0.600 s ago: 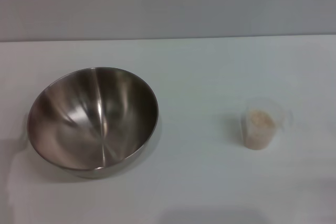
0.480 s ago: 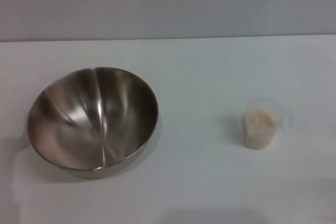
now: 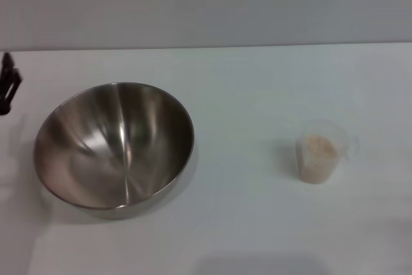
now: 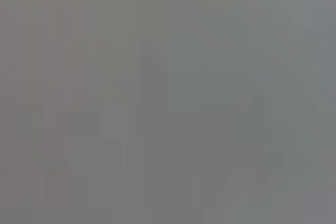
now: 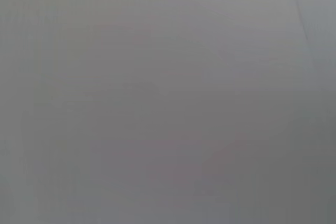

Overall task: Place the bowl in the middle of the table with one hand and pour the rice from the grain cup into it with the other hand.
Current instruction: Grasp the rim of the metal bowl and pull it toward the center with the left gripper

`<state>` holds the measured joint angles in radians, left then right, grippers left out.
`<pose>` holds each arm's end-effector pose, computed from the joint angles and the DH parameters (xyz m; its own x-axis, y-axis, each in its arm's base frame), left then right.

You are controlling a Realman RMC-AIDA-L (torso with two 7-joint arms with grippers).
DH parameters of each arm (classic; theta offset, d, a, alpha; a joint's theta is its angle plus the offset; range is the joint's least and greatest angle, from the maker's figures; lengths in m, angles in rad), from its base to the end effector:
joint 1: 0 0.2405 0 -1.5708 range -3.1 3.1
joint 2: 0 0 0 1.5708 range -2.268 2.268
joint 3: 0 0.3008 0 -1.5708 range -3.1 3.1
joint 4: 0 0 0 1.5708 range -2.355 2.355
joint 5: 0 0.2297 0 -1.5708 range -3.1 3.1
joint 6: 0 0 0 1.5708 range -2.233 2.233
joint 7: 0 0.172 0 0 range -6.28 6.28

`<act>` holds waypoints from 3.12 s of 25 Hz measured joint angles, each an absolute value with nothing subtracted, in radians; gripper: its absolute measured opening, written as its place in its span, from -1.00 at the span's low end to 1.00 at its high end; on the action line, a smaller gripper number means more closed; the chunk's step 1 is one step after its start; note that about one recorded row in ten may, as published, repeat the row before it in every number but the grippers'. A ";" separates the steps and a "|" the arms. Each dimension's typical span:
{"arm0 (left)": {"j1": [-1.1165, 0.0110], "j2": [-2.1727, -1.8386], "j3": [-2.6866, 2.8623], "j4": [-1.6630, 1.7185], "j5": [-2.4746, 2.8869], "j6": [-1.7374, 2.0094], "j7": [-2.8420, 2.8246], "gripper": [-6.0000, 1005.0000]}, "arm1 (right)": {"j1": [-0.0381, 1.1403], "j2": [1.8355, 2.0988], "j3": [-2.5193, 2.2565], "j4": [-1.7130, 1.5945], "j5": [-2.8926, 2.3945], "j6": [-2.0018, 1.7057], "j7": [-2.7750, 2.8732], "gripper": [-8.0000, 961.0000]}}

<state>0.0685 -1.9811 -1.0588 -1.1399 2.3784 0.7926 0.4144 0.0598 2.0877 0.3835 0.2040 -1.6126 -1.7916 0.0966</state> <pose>-0.3197 0.3302 0.0022 0.7700 -0.1184 0.6270 0.6320 0.0066 -0.7749 0.4227 0.1982 0.0173 0.6904 0.3524 -0.6318 -0.7205 0.2562 -0.6444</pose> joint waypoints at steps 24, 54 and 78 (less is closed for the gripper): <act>0.065 -2.062 -1.509 -1.641 2.468 -0.524 0.419 0.58 | 0.060 2.086 0.382 0.203 -1.612 -1.753 0.097 0.71; 0.049 -2.065 -1.519 -1.556 2.493 -0.569 0.431 0.47 | 0.063 2.086 0.382 0.203 -1.614 -1.750 0.097 0.71; 0.023 -2.063 -1.523 -1.547 2.493 -0.630 0.431 0.39 | 0.062 2.086 0.382 0.202 -1.614 -1.739 0.097 0.71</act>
